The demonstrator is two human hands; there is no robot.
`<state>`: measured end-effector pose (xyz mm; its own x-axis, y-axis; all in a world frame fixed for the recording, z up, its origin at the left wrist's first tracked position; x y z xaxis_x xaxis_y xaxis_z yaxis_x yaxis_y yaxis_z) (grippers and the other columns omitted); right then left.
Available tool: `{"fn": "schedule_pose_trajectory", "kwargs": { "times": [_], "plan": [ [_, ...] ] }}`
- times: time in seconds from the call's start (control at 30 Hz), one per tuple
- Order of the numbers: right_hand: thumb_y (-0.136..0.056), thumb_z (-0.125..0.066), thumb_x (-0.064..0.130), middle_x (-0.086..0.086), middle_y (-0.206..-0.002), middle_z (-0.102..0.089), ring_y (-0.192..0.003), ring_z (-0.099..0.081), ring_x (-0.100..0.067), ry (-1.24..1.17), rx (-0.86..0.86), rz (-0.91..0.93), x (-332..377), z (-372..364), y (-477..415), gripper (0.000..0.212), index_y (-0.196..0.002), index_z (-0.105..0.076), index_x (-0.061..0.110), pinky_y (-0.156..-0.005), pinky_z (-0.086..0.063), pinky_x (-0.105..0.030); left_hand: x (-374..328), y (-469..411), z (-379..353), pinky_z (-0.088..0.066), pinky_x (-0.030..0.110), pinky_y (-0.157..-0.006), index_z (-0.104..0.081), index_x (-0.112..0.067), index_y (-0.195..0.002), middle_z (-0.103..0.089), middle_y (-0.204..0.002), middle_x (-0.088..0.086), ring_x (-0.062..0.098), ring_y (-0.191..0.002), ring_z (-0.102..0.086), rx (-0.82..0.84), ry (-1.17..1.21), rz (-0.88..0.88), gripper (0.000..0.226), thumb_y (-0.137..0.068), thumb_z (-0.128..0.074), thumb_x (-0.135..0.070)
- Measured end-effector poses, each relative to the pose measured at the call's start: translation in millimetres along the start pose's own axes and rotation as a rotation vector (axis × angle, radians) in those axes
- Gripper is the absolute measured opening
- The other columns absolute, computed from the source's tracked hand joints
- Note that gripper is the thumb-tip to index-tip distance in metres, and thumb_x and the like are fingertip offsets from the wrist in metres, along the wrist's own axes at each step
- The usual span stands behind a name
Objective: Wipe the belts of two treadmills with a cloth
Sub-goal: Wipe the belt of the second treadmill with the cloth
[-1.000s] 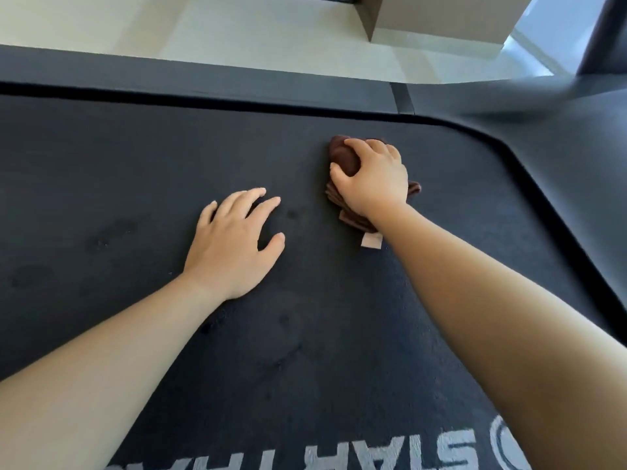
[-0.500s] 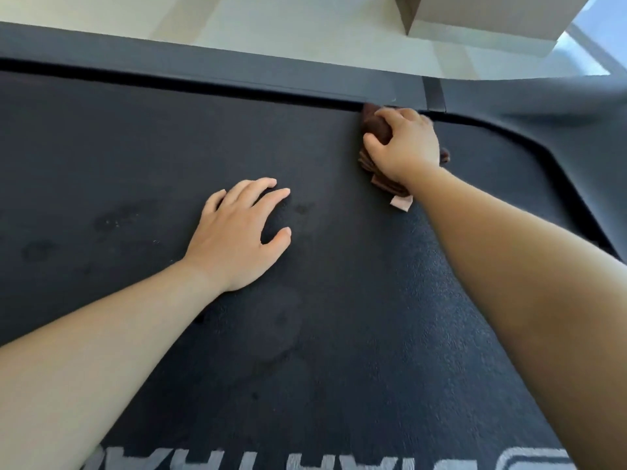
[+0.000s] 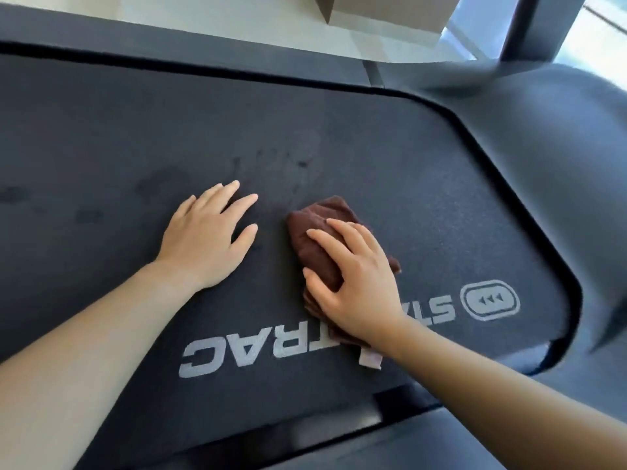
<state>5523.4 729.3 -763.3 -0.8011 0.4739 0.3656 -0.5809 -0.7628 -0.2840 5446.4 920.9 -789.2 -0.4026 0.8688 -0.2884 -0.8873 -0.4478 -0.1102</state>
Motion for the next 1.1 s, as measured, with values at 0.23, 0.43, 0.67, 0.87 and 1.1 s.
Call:
{"fn": "schedule_pose_trajectory", "kwargs": {
  "times": [0.23, 0.43, 0.67, 0.87, 1.1],
  "plan": [
    [-0.082, -0.061, 0.042, -0.003, -0.134, -0.056, -0.127, -0.044, -0.025, 0.028, 0.032, -0.024, 11.2, -5.8, -36.3, 0.048, -0.128, -0.060, 0.025, -0.109, -0.031, -0.035, 8.7, 14.5, 5.2, -0.011, 0.042, -0.114, -0.036, -0.025, -0.142, -0.024, -0.154, 0.001, 0.020, -0.142, -0.017, -0.031, 0.044, 0.019, 0.050, -0.094, -0.039, -0.038],
    [-0.085, -0.059, 0.044, -0.001, -0.139, -0.051, -0.131, -0.039, -0.024, 0.063, -0.010, -0.212, 11.6, -17.2, -61.0, 0.051, -0.134, -0.054, 0.028, -0.109, -0.032, -0.042, 8.3, 19.7, 7.5, -0.010, 0.041, -0.115, -0.034, -0.024, -0.143, -0.022, -0.155, 0.001, 0.019, -0.143, -0.015, -0.015, 0.048, 0.013, 0.051, -0.095, -0.037, -0.038],
    [-0.084, -0.058, 0.043, -0.003, -0.135, -0.054, -0.128, -0.042, -0.026, 0.046, -0.002, -0.076, 28.2, -18.9, -33.4, 0.049, -0.130, -0.058, 0.026, -0.109, -0.033, -0.042, 19.1, 2.2, 11.9, -0.014, 0.041, -0.114, -0.033, -0.017, -0.143, -0.026, -0.153, 0.003, 0.021, -0.142, -0.018, -0.039, 0.100, 0.059, 0.054, -0.094, -0.039, -0.039],
    [-0.085, -0.056, 0.048, 0.003, -0.134, -0.054, -0.129, -0.039, -0.024, 0.013, -0.033, -0.118, 0.5, -41.1, -130.6, 0.049, -0.131, -0.055, 0.029, -0.106, -0.034, -0.045, 32.2, -40.1, 6.3, -0.007, 0.045, -0.115, -0.034, -0.021, -0.143, -0.023, -0.155, 0.000, 0.017, -0.143, -0.013, -0.074, 0.083, 0.151, 0.052, -0.094, -0.039, -0.039],
    [-0.083, -0.050, 0.052, 0.002, -0.131, -0.055, -0.126, -0.040, -0.027, 0.001, -0.039, -0.136, -58.7, -61.9, -266.3, 0.051, -0.130, -0.053, 0.033, -0.103, -0.037, -0.044, 26.0, -92.7, -3.2, -0.008, 0.040, -0.116, -0.024, -0.027, -0.146, -0.017, -0.156, -0.004, 0.014, -0.144, -0.010, -0.071, -0.023, 0.201, 0.057, -0.093, -0.030, -0.046]
  ]
}}
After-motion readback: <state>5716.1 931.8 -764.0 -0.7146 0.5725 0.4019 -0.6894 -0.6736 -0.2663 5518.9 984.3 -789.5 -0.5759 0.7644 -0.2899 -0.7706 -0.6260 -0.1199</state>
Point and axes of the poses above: each hand's wrist, its own y-axis away from the middle knuckle, its own z-axis out of the back of the hand, x = y × z, the point moved 6 cm from there along -y, towards the middle knuckle
